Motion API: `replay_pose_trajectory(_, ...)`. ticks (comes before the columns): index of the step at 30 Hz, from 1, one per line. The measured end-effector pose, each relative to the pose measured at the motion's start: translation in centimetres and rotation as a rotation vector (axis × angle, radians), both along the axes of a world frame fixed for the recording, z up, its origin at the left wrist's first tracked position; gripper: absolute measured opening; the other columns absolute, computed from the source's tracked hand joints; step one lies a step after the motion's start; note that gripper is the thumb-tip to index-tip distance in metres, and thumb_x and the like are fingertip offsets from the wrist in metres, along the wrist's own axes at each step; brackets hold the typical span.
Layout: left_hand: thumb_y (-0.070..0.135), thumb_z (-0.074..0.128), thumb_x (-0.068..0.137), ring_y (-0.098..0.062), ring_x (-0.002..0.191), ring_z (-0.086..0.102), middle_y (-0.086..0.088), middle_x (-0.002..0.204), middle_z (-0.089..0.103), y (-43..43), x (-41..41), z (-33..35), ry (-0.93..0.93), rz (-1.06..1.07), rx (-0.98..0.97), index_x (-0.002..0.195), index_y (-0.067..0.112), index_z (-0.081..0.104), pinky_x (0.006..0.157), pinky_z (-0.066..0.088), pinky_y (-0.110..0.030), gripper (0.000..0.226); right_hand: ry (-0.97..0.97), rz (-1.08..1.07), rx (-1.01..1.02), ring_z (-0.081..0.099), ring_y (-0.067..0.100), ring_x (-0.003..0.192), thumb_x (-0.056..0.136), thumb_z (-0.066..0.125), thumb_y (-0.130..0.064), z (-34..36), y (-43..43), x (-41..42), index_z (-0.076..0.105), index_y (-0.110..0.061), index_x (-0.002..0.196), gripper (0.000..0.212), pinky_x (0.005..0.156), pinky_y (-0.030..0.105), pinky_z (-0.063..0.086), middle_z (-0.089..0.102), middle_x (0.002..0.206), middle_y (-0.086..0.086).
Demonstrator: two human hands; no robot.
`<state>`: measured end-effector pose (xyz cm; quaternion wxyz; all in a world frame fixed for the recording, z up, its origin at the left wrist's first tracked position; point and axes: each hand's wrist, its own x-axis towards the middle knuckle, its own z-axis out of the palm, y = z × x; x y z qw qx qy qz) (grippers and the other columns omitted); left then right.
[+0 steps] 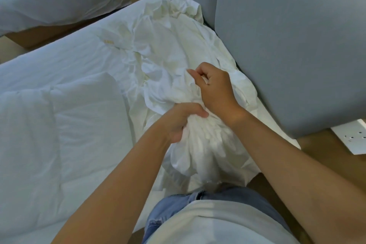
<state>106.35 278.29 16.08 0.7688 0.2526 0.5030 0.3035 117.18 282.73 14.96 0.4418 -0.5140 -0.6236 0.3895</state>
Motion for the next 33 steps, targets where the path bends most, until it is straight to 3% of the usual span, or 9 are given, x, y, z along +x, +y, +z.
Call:
replay_pose_trajectory(6, 0.014, 0.074, 0.068, -0.020, 0.098, 0.065, -0.002, 0.098, 0.072, -0.6, 1.4, -1.2, 0.148, -0.469, -0.106, 0.101, 0.015, 0.068, 0.091, 0.049, -0.035, 0.034, -0.030, 0.048, -0.076, 0.034, 0.005, 0.051, 0.090, 0.063, -0.024, 0.0, -0.4, -0.2, 0.040, -0.019, 0.058, 0.039, 0.053, 0.016, 0.032, 0.037, 0.053, -0.008)
replay_pose_trajectory(9, 0.026, 0.072, 0.080, -0.016, 0.120, 0.051, 0.001, 0.125, 0.061, 0.0, 1.4, -1.7, 0.405, -0.673, 0.013, 0.127, 0.017, 0.057, 0.109, 0.034, -0.035, 0.050, -0.100, 0.086, -0.091, 0.032, 0.007, 0.051, 0.090, 0.062, -0.025, 0.0, -0.3, -0.6, 0.039, -0.019, 0.058, 0.040, 0.054, 0.021, 0.031, 0.036, 0.052, -0.007)
replay_pose_trajectory(11, 0.023, 0.069, 0.082, -0.014, 0.121, 0.049, 0.000, 0.128, 0.058, 0.5, 1.1, -1.9, 0.560, -0.771, 0.138, 0.127, 0.016, 0.057, 0.110, 0.033, -0.033, 0.047, -0.126, 0.098, -0.111, 0.033, 0.009, 0.053, 0.091, 0.061, -0.026, 0.1, -0.2, -0.7, 0.038, -0.018, 0.058, 0.041, 0.056, 0.024, 0.032, 0.036, 0.054, -0.006)
replay_pose_trajectory(14, 0.018, 0.068, 0.079, -0.017, 0.108, 0.057, 0.000, 0.113, 0.064, 0.8, 0.6, -1.9, 0.639, -0.721, 0.279, 0.113, 0.019, 0.063, 0.099, 0.044, -0.035, 0.034, -0.073, 0.070, -0.153, 0.030, 0.008, 0.052, 0.090, 0.063, -0.024, 0.5, 0.3, -0.6, 0.036, -0.019, 0.057, 0.043, 0.055, 0.023, 0.031, 0.032, 0.053, -0.007)
replay_pose_trajectory(20, 0.008, 0.067, 0.077, 0.009, 0.065, 0.059, 0.021, 0.070, 0.063, 0.9, 0.4, -1.0, 0.558, -0.615, 0.363, 0.077, 0.030, 0.059, 0.055, 0.043, -0.006, 0.023, 0.086, 0.011, -0.153, 0.029, 0.004, 0.045, 0.088, 0.065, -0.020, 1.5, 1.2, -1.4, 0.033, -0.018, 0.055, 0.046, 0.048, 0.013, 0.028, 0.029, 0.050, -0.009)
replay_pose_trajectory(22, -0.003, 0.069, 0.068, 0.004, 0.062, 0.061, 0.016, 0.062, 0.065, -0.3, 1.2, -1.4, 0.358, -0.489, 0.209, 0.070, 0.017, 0.063, 0.061, 0.049, -0.012, 0.020, 0.160, -0.020, -0.188, 0.027, 0.004, 0.044, 0.088, 0.065, -0.017, 1.4, 1.7, -1.5, 0.032, -0.017, 0.055, 0.047, 0.047, 0.014, 0.027, 0.028, 0.050, -0.008)
replay_pose_trajectory(24, -0.001, 0.071, 0.063, -0.014, 0.078, 0.064, 0.003, 0.073, 0.068, -1.4, 1.8, -1.8, 0.236, -0.419, 0.020, 0.072, 0.013, 0.068, 0.082, 0.052, -0.028, 0.017, 0.143, -0.024, -0.244, 0.026, 0.005, 0.047, 0.088, 0.065, -0.017, 0.3, 1.6, -1.5, 0.031, -0.017, 0.056, 0.047, 0.049, 0.017, 0.028, 0.028, 0.052, -0.005)
replay_pose_trajectory(28, 0.012, 0.077, 0.069, -0.019, 0.104, 0.062, 0.006, 0.089, 0.071, -2.1, 1.4, -2.7, 0.249, -0.503, -0.001, 0.079, 0.025, 0.072, 0.101, 0.045, -0.036, 0.017, 0.119, -0.058, -0.321, 0.028, 0.002, 0.047, 0.092, 0.060, -0.020, -2.1, 0.2, -0.4, 0.041, -0.013, 0.063, 0.036, 0.048, 0.014, 0.029, 0.033, 0.056, -0.005)
replay_pose_trajectory(33, 0.015, 0.070, 0.040, -0.014, 0.058, 0.062, 0.004, 0.054, 0.063, -0.6, -0.4, -2.7, 0.131, -0.211, -0.006, 0.050, 0.018, 0.070, 0.061, 0.048, -0.029, 0.011, 0.208, -0.116, -0.431, 0.050, -0.007, 0.067, 0.090, 0.054, -0.047, -4.0, -3.0, 5.2, 0.059, -0.023, 0.088, 0.024, 0.069, 0.013, 0.042, 0.053, 0.078, -0.014)
